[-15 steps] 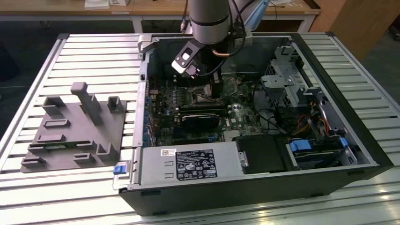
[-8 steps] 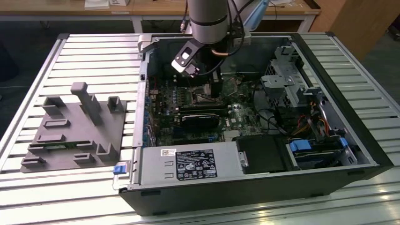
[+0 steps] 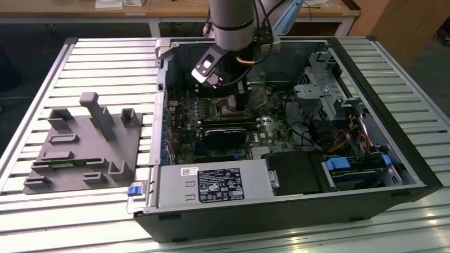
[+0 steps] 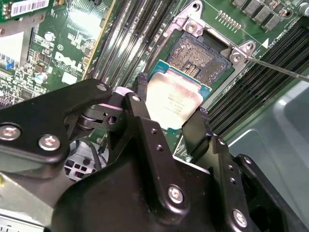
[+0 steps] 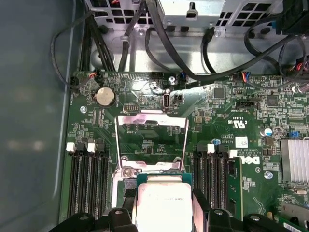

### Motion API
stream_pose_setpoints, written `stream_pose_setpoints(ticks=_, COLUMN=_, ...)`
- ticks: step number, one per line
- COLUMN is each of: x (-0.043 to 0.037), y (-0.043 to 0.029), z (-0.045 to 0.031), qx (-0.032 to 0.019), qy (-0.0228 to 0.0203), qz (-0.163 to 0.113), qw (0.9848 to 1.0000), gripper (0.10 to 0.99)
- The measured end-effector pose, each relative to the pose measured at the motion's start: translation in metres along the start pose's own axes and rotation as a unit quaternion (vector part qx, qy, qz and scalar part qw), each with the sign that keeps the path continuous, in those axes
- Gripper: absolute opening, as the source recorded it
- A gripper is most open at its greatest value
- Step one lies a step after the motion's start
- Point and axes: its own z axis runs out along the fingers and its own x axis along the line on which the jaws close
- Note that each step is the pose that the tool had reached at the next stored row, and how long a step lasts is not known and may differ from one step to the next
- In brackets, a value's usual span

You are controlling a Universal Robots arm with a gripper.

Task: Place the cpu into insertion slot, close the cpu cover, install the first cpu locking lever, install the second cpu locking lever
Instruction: 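Place the cpu into insertion slot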

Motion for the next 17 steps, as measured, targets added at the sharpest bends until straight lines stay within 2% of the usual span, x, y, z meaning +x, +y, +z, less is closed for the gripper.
stream_pose_setpoints(ticks=5, x=0.0001, y=-0.0029, z=0.0017, qx=0.0000, qy=0.0000, qz=0.000, qw=1.0000, gripper=0.541)
stream_pose_setpoints(ticks=17, x=0.0001, y=-0.0035, z=0.0050, qx=0.0004, qy=-0.0007, qz=0.000, qw=1.0000, gripper=0.541)
